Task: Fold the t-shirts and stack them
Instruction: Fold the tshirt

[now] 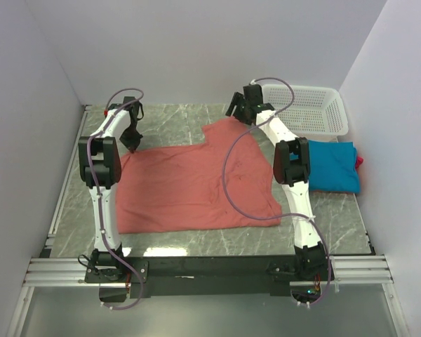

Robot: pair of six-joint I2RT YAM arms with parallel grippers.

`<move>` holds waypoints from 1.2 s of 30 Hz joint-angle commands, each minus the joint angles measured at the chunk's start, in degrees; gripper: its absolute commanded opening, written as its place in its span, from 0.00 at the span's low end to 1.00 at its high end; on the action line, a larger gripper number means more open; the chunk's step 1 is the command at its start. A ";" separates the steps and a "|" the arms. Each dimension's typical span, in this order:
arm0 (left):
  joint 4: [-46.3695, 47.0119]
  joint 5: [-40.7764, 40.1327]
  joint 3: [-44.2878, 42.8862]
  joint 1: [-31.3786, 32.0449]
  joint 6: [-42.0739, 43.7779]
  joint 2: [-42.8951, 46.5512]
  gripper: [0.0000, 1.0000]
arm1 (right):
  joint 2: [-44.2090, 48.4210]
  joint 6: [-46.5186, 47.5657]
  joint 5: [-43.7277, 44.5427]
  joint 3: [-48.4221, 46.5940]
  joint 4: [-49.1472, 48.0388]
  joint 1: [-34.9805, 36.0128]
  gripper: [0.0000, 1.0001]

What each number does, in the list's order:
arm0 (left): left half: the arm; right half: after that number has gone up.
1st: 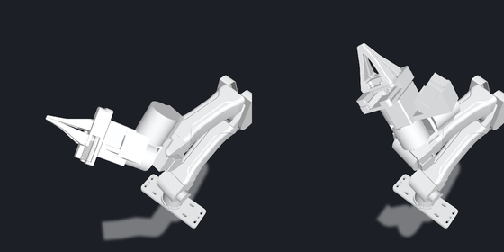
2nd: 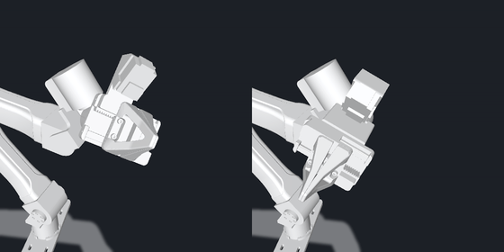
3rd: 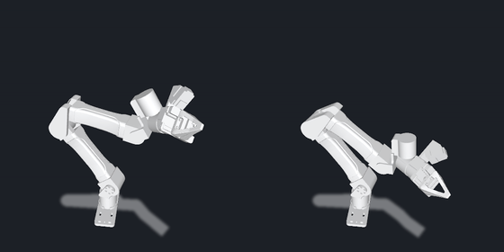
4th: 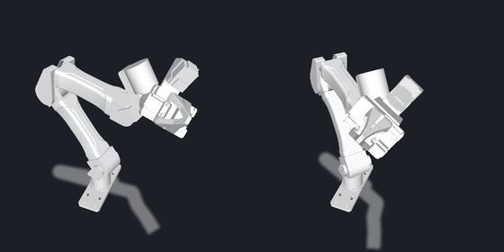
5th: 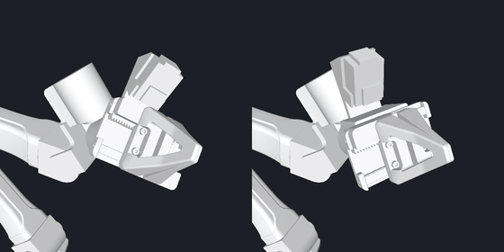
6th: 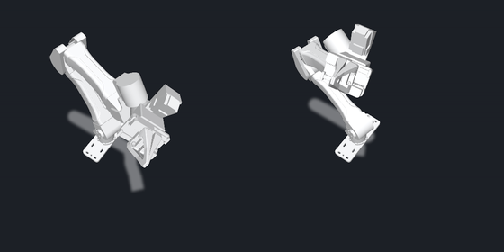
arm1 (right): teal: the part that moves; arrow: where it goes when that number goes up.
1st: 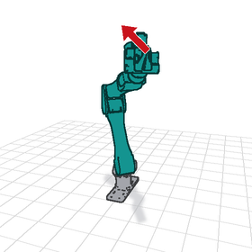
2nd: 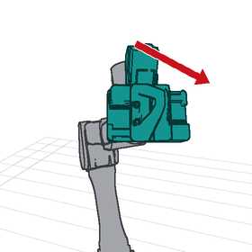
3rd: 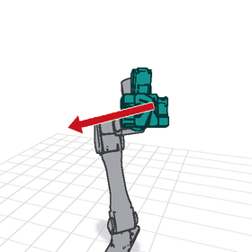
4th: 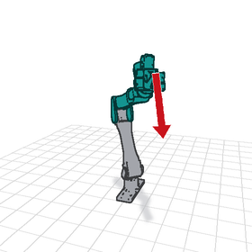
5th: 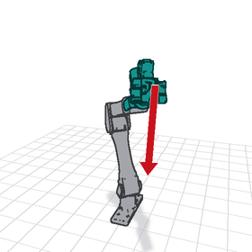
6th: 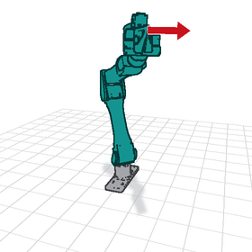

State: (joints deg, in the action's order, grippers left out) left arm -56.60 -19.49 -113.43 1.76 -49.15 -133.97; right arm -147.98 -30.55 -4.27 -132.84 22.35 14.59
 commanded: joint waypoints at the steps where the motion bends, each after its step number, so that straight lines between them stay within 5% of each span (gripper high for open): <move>1: -2.73 -1.08 1.54 0.35 -0.34 2.22 0.06 | -1.08 -3.12 -1.19 -2.95 2.25 -0.53 0.77; 5: -2.55 -0.90 2.77 0.61 -0.34 3.36 0.05 | -2.49 -1.98 4.17 -6.55 10.15 -0.44 0.75; 9: -2.82 -1.96 3.30 0.70 -0.16 4.50 0.05 | 1.20 1.97 13.32 -0.07 14.12 0.26 0.75; 22: -1.59 -0.91 4.53 0.61 0.45 5.48 0.02 | -1.17 12.44 11.58 -7.09 12.72 0.88 0.70; 32: -2.29 -0.29 3.21 0.61 0.89 5.12 0.02 | -5.29 13.40 7.36 -10.33 22.37 1.49 0.66; 34: -2.29 -0.55 3.39 0.53 0.89 5.12 0.02 | -5.39 14.19 7.35 -9.47 22.74 1.76 0.54; 36: -2.29 -0.73 3.47 0.53 0.89 5.04 0.02 | -4.60 14.81 9.19 -8.24 22.66 2.37 0.54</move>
State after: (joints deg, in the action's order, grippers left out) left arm -57.54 -19.84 -109.60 2.31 -48.93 -131.61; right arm -151.68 -17.56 4.69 -141.05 41.76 15.77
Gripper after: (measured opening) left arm 0.052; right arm 0.547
